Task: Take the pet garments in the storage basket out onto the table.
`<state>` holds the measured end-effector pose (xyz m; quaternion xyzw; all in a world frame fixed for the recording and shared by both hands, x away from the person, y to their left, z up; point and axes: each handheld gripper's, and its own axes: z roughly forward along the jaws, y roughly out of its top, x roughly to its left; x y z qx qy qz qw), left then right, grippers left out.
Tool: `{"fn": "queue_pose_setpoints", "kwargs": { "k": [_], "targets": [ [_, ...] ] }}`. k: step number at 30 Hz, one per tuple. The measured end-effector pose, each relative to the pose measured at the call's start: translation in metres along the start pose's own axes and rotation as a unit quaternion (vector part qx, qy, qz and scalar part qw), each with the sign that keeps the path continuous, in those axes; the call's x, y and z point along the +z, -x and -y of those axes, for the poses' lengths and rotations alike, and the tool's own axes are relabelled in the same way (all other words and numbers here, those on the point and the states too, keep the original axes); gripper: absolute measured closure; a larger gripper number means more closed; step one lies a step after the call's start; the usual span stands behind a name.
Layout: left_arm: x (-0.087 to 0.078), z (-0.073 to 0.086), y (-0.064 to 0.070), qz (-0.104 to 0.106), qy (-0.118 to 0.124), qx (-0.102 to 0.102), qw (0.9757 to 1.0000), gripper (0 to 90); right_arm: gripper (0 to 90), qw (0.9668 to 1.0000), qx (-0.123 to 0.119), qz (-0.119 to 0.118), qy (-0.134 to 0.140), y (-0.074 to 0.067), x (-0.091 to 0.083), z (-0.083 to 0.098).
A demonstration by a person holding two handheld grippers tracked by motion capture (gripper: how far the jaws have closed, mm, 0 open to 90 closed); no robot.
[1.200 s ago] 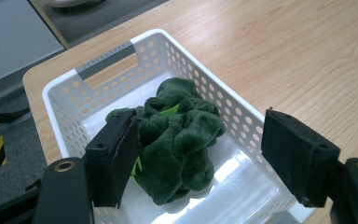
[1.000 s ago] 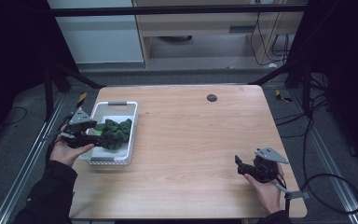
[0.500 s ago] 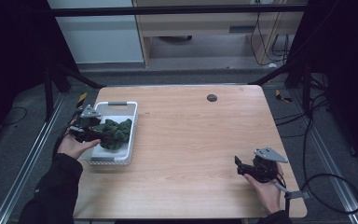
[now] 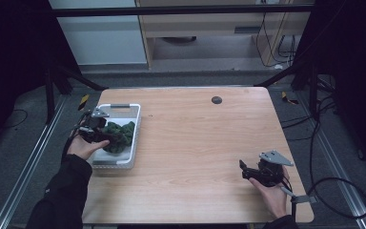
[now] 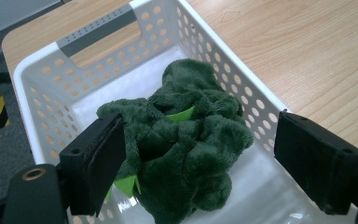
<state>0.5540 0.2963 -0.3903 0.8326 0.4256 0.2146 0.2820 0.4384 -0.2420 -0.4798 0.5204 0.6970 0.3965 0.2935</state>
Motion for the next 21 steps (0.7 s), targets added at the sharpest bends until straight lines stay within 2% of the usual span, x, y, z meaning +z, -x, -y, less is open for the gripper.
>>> {"fn": "queue_pose_setpoints", "kwargs": {
  "k": [8,11,21],
  "targets": [
    [0.01,-0.002,-0.003,-0.013,-0.013,-0.019,0.9996,13.4,9.5,1.0,-0.001,-0.004,-0.007,-0.001,0.001,0.0],
    [0.014,-0.002,-0.004,-0.016,-0.023,-0.018,0.9994,11.7,9.3,1.0,0.0,-0.003,-0.009,-0.001,0.002,0.001],
    [0.023,-0.002,-0.005,-0.013,-0.032,-0.029,0.999,8.2,8.7,0.9998,0.0,-0.009,-0.018,-0.003,0.003,0.001]
  ]
}}
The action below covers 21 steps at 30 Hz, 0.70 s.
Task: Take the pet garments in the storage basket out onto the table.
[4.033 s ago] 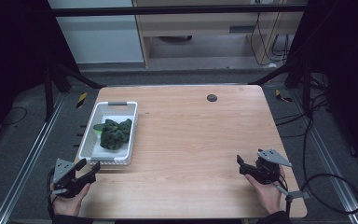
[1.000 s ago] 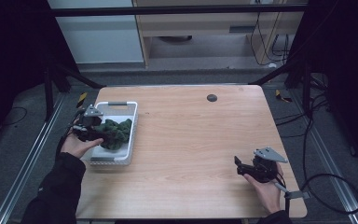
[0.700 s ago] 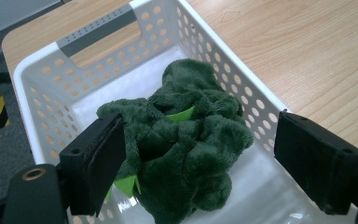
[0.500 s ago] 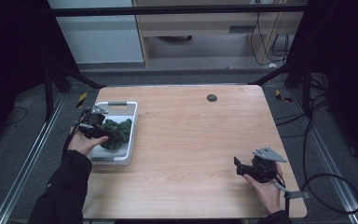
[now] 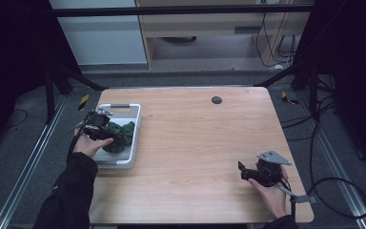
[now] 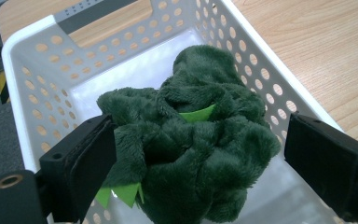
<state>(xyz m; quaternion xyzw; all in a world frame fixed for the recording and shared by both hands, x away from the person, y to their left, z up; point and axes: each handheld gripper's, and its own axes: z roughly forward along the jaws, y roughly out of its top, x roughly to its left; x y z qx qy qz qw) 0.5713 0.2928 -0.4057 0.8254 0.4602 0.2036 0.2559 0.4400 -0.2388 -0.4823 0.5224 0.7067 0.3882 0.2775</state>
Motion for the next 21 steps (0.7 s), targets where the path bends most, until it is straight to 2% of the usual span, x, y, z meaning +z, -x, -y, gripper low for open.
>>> {"fn": "queue_pose_setpoints", "kwargs": {
  "k": [10,21],
  "targets": [
    [0.012,0.0,-0.002,0.002,-0.016,-0.006,0.9999,8.0,7.7,1.0,-0.004,0.0,-0.004,0.0,0.001,0.0],
    [0.022,0.003,-0.005,0.004,-0.028,-0.023,0.9993,8.7,7.2,0.9999,-0.006,-0.004,-0.012,0.0,0.003,0.0]
  ]
}}
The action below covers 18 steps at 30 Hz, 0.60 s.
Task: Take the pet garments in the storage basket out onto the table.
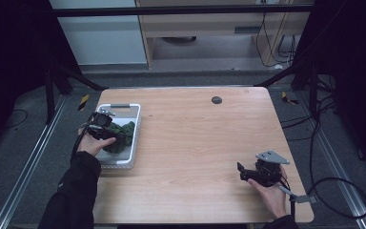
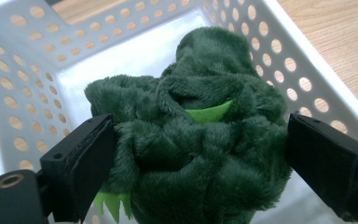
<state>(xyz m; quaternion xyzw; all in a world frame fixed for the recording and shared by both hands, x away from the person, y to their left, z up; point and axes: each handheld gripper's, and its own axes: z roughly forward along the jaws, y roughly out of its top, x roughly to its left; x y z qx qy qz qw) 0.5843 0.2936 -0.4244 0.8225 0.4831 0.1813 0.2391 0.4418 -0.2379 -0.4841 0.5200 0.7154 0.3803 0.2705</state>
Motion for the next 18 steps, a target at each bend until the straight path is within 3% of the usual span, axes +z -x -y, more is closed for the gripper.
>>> {"fn": "queue_pose_setpoints", "kwargs": {
  "k": [13,18],
  "targets": [
    [0.012,0.006,0.0,0.006,-0.016,-0.007,0.9998,9.8,6.5,1.0,-0.001,-0.001,-0.001,0.0,0.001,0.0],
    [0.014,0.008,-0.001,0.003,-0.027,-0.007,0.9996,15.3,6.4,1.0,-0.001,0.0,-0.001,0.0,0.0,0.0]
  ]
}}
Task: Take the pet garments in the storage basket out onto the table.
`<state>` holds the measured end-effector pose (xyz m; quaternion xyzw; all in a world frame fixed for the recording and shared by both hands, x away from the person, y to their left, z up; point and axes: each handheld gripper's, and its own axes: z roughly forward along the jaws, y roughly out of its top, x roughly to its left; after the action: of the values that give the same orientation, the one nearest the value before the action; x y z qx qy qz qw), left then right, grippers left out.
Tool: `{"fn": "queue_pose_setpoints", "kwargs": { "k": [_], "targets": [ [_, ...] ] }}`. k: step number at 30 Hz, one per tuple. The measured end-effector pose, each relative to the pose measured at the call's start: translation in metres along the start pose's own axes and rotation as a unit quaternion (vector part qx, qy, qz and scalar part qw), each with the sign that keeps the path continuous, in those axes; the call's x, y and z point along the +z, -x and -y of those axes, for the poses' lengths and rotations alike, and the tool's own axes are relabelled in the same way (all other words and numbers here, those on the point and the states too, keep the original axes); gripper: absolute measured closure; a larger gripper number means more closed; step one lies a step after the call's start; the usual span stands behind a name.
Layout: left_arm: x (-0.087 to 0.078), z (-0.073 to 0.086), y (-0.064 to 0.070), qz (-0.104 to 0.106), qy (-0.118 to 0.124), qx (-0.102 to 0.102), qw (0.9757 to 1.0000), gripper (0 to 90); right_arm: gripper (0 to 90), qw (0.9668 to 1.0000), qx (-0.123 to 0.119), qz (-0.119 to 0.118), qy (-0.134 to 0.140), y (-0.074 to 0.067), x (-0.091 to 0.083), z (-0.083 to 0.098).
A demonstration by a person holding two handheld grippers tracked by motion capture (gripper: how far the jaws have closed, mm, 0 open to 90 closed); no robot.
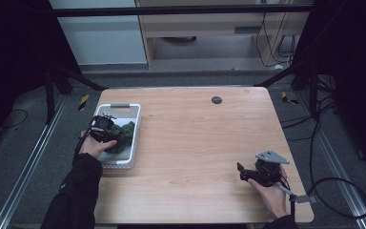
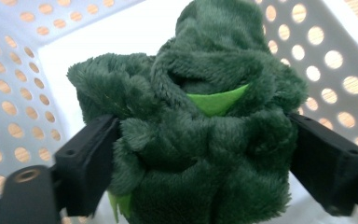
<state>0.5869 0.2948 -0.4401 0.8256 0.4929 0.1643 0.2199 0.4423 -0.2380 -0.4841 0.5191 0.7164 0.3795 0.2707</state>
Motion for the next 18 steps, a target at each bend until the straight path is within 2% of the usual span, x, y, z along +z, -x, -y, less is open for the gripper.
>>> {"fn": "queue_pose_setpoints", "kwargs": {
  "k": [4,12,16,18],
  "targets": [
    [0.0013,0.0025,0.0004,-0.001,-0.002,0.001,1.0,25.1,6.4,1.0,-0.001,0.0,0.001,0.0,-0.0001,-0.0002],
    [-0.0009,0.0058,0.0006,-0.008,-0.003,-0.002,1.0,54.3,6.4,1.0,0.0,-0.001,0.001,0.0001,-0.0001,-0.0003],
    [-0.0029,0.0069,-0.0009,-0.005,-0.004,-0.003,1.0,61.2,6.5,1.0,0.001,-0.002,0.001,0.0001,-0.0004,-0.0004],
    [-0.0037,0.0078,-0.0015,-0.005,0.001,-0.005,1.0,67.5,6.6,1.0,0.001,-0.002,0.0,0.0002,-0.0002,-0.0004]
  ]
}}
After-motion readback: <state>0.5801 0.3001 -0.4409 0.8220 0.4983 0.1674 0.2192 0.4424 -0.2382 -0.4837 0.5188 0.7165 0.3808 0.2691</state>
